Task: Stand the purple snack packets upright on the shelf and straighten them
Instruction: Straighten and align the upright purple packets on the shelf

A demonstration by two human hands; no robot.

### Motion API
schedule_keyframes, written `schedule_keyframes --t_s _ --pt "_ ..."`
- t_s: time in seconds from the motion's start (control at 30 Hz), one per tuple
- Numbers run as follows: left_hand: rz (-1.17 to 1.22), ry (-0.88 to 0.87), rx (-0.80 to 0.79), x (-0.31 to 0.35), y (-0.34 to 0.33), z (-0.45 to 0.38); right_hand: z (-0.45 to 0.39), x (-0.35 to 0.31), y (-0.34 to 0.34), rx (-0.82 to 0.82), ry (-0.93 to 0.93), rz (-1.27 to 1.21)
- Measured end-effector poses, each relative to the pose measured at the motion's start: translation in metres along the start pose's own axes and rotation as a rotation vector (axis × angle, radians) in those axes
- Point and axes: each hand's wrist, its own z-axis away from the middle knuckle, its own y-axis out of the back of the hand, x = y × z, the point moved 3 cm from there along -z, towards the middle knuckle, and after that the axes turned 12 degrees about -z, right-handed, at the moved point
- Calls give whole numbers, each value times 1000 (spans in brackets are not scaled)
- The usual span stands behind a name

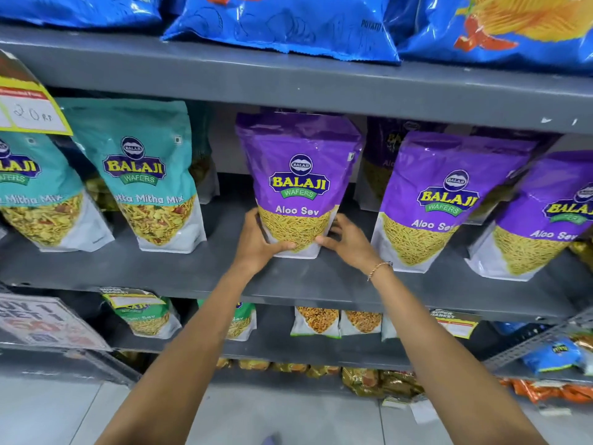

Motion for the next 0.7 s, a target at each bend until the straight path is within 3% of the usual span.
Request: schedule_keyframes --t_s 0.1,0.23,0.5,0.57,0.7 --pt "-8 -8 -94 -8 4 -4 2 -10 12 147 93 -33" --pt "15 5 -184 -11 8 -8 -3 -19 18 386 195 129" --pt "80 3 -158 -9 -1 -2 16 -25 4 651 253 281" --pt "80 2 -159 -10 -1 -2 32 -38 -10 646 424 342" --pt "75 -17 -146 -11 -1 -3 35 -91 -39 401 887 518"
